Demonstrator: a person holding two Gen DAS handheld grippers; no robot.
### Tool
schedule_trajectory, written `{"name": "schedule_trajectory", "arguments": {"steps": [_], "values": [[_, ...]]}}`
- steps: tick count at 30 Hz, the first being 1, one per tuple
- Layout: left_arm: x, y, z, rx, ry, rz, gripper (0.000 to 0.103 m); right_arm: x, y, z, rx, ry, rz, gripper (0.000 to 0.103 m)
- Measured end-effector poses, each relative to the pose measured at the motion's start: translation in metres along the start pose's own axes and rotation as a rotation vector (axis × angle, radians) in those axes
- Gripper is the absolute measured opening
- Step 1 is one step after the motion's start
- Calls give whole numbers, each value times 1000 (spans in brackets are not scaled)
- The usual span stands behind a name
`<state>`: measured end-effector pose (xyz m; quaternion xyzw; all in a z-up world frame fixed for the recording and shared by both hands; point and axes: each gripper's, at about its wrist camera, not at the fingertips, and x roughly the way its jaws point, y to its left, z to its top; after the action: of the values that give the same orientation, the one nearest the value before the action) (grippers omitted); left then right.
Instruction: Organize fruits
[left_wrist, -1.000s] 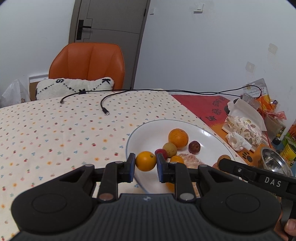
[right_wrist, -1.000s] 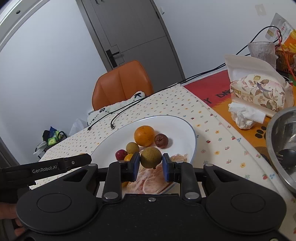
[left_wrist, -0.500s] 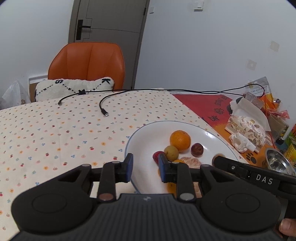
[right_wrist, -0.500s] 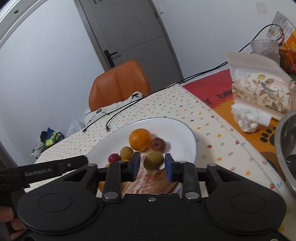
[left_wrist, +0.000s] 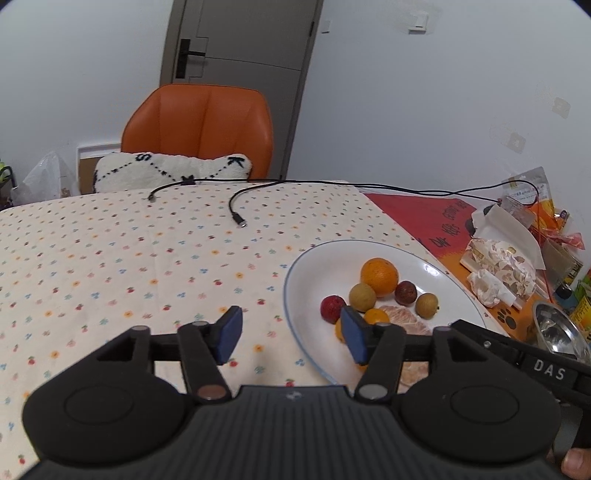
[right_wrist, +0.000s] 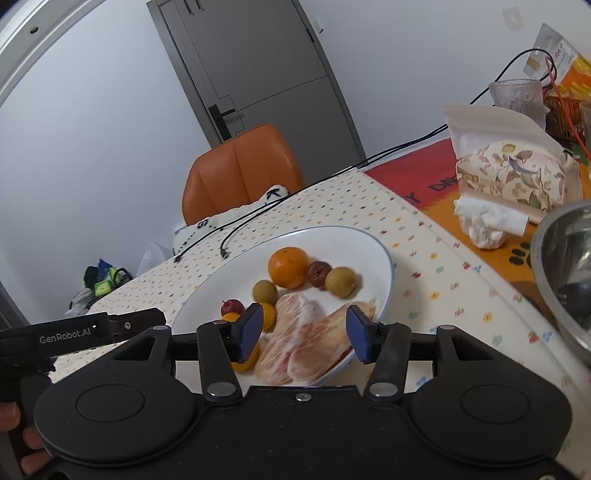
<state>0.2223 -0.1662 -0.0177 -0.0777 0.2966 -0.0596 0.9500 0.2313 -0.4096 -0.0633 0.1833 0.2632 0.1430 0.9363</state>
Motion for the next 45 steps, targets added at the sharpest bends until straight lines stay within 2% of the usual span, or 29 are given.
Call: {"name": "schedule_trajectory", "arguments": {"steps": [6,12,15,30,45], "values": [[-15,10,-4,-28,-14,18,73,-8,7,-5,5,-1,0,52],[-30,15,-5,-32,-34,35,80,-17,14,-11,12,-7,7,54],[-38,15,-7,-14,-59,82,85,-22,17,-12,13,-7,13,57],[-76,18,-16,7,-88,130,93,-49,33,-16,4,-29,59,83],[-117,28,-20,7,-102,149,95,-71,48,-18,-8,-34,127,96]]}}
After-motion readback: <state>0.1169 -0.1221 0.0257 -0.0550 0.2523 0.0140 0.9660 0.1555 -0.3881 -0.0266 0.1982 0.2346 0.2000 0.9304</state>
